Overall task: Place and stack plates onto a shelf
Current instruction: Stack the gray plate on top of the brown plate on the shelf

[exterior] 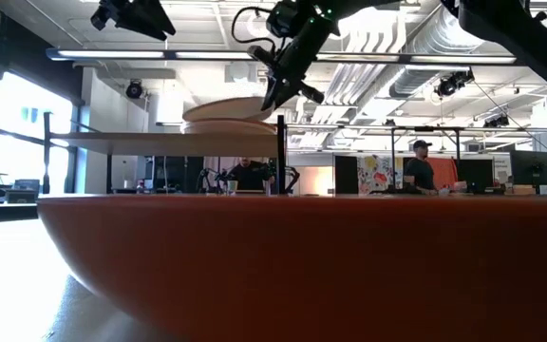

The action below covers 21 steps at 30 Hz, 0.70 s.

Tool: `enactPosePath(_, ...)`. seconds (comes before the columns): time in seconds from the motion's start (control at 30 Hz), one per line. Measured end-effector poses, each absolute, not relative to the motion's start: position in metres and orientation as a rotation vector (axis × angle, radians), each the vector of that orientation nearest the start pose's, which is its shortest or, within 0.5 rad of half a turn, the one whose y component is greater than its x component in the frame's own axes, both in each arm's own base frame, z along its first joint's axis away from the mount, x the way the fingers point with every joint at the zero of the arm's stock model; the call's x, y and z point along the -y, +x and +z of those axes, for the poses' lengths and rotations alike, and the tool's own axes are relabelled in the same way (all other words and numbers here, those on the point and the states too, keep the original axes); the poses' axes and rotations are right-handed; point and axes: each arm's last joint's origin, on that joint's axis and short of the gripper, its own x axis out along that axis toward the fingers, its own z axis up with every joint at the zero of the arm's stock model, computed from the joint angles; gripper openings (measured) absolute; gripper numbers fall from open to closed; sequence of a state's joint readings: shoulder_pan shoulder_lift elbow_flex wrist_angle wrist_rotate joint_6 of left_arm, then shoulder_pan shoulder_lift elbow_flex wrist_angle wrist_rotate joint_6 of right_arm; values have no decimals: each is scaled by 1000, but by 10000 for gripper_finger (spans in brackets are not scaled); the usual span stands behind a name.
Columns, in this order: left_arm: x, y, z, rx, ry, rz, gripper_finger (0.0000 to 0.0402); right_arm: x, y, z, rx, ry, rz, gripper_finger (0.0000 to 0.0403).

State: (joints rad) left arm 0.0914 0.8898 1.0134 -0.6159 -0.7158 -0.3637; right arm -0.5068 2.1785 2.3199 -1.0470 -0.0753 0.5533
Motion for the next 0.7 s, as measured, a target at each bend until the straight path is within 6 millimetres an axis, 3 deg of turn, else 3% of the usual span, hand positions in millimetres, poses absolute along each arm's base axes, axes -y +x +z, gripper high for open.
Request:
enactPosePath(0.37,-34,166,356,-331,-181,865,117,226,407,339,-742,754,-634,6)
enactPosePath(0.7,-34,166,356,-331,-180,866,117,226,408,338,-747,706,-628,85)
